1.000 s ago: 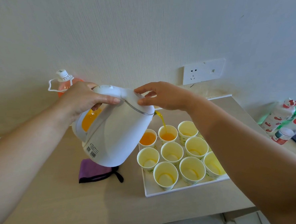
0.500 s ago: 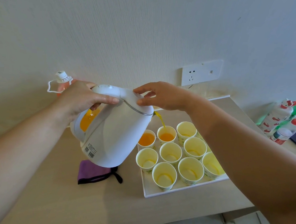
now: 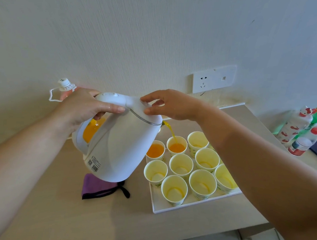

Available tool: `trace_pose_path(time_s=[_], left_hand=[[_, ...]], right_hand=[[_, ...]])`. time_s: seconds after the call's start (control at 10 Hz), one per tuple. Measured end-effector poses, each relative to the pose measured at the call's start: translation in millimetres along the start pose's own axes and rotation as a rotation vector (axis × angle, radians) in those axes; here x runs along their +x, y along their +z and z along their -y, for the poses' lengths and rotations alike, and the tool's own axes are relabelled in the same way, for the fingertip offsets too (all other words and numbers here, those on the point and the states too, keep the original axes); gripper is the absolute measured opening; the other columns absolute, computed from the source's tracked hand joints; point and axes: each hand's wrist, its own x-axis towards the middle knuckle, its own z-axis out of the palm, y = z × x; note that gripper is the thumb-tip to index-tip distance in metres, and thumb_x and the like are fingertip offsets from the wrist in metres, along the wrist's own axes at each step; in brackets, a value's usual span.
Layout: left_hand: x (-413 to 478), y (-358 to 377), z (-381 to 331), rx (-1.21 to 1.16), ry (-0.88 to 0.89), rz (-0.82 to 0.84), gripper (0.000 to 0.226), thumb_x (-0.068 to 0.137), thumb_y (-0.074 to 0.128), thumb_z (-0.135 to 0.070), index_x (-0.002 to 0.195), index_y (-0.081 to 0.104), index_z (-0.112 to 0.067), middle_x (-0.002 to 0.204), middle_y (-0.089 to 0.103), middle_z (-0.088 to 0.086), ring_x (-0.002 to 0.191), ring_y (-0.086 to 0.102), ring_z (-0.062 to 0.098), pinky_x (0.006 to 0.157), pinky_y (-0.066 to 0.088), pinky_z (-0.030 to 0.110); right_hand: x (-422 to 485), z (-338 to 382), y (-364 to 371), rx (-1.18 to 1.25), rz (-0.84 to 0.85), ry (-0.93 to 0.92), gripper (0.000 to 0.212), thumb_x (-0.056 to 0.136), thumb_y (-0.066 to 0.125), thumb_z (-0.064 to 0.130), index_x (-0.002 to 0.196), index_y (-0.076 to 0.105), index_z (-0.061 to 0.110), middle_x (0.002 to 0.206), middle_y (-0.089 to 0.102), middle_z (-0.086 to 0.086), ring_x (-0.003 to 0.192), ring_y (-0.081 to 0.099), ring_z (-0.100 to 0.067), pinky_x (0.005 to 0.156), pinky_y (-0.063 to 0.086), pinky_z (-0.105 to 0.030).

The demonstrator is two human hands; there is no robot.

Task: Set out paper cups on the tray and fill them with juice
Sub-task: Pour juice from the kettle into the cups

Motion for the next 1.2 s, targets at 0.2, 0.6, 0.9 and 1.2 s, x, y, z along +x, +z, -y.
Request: trace_pose_path(time_s=[0.2, 0.6, 0.9, 1.2], left_hand=[[0.4, -0.8, -0.9, -0.009, 0.0, 0.004, 0.101, 0.028, 0.083, -0.053, 0.104, 0.061, 0.01, 0.047, 0.045, 0.0, 0.05, 0.04, 0.015, 0.056, 0.031, 0.03], [0.7, -0.1, -3.0, -0.008, 0.008, 0.006, 0.102, 0.027, 0.081, -0.054, 0.104, 0.062, 0.009, 0.049, 0.046, 0.002, 0.053, 0.04, 0.016, 0.058, 0.032, 0.03], [0.2, -0.9, -5.1, -0.007, 0.009, 0.004, 0.099, 0.027, 0.082, -0.053, 0.101, 0.061, 0.01, 0.045, 0.045, -0.003, 0.05, 0.04, 0.016, 0.058, 0.032, 0.031], [-0.8, -1.8, -7.9, 0.012, 0.011, -0.001, 0.097, 0.028, 0.081, -0.054, 0.097, 0.061, 0.011, 0.046, 0.045, -0.001, 0.051, 0.04, 0.017, 0.058, 0.033, 0.031]], right_hand=[[-0.5, 1.5, -1.3, -0.011, -0.003, -0.004, 0.044, 0.09, 0.062, 0.035, 0.132, 0.053, 0.028, 0.132, 0.055, 0.011, 0.111, 0.056, -0.009, 0.09, 0.033, -0.019], [-1.1, 1.0, -2.2, -0.002, -0.004, -0.005, 0.044, 0.09, 0.062, 0.034, 0.133, 0.052, 0.028, 0.133, 0.054, 0.011, 0.112, 0.056, -0.009, 0.089, 0.033, -0.018], [0.8, 1.0, -3.3, -0.008, -0.005, -0.009, 0.045, 0.089, 0.062, 0.035, 0.132, 0.053, 0.028, 0.132, 0.055, 0.011, 0.109, 0.057, -0.007, 0.089, 0.032, -0.018], [1.7, 0.2, -3.3, -0.001, -0.007, -0.01, 0.045, 0.089, 0.063, 0.036, 0.132, 0.053, 0.029, 0.131, 0.055, 0.012, 0.108, 0.057, -0.007, 0.088, 0.033, -0.018]])
